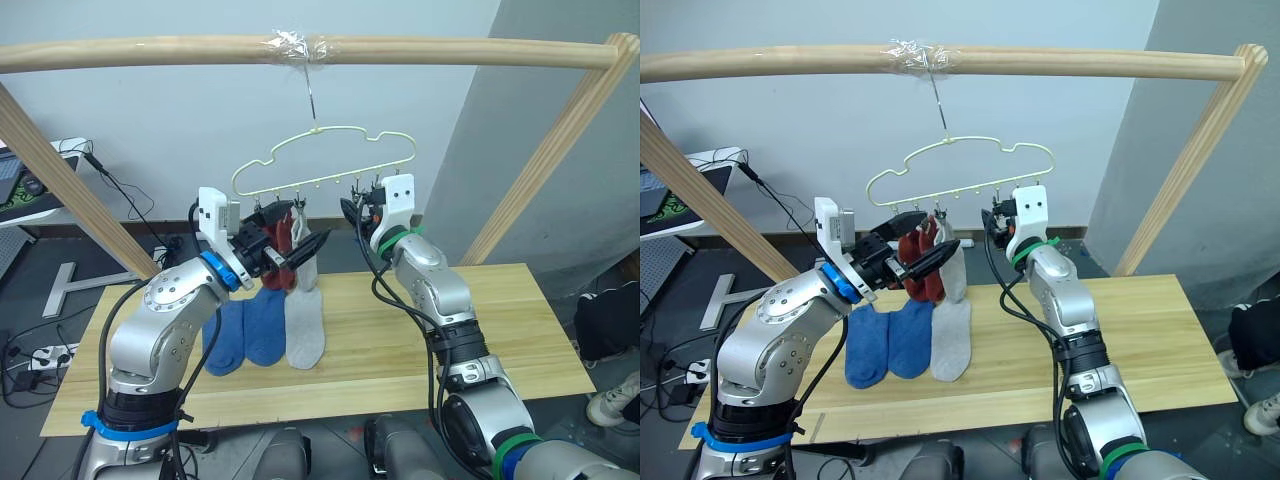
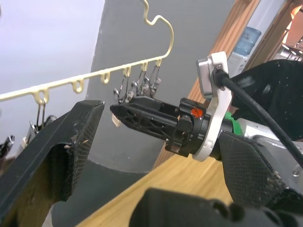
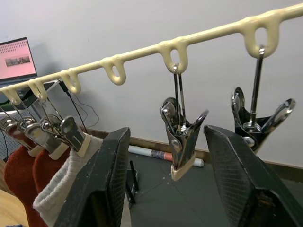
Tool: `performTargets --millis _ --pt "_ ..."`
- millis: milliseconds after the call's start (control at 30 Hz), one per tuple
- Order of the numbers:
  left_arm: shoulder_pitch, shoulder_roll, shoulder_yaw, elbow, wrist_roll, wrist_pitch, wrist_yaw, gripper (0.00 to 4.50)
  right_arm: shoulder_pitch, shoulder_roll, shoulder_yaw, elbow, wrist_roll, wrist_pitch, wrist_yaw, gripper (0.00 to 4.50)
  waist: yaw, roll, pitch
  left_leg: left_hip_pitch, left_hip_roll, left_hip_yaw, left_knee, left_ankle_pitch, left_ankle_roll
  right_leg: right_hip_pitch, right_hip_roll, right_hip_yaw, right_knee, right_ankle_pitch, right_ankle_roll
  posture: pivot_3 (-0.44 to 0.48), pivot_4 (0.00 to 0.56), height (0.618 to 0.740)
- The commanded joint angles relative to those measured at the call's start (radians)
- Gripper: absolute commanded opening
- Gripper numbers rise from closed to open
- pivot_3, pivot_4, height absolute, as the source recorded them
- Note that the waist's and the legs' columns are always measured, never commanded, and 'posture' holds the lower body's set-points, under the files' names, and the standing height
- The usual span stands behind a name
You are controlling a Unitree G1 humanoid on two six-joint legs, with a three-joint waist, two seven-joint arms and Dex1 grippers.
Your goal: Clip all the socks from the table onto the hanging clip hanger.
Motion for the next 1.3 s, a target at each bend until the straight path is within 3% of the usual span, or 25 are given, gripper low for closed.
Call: performTargets --millis 33,1300 --pt "-0.006 0.001 0.011 -0.015 0.012 -0.029 0.003 4.50 -0.047 0.009 -0.006 0.000 -0.003 -0.038 -0.009 2.58 0.000 0.000 0.000 0.000 0.000 0.000 0.000 0.000 0.000 0.000 0.000 0.000 0.000 0.000 0.000 0.096 0.160 0.740" --pt "-0.037 -0.019 0.013 -0.014 0.017 -0.046 0.007 4.50 -0.115 0.035 -0.008 0.082 0.003 -0.093 0.005 2.58 0.001 0.000 0.000 0.000 0.000 0.000 0.000 0.000 0.000 0.000 0.000 0.000 0.000 0.000 0.000 0.103 0.163 0.740"
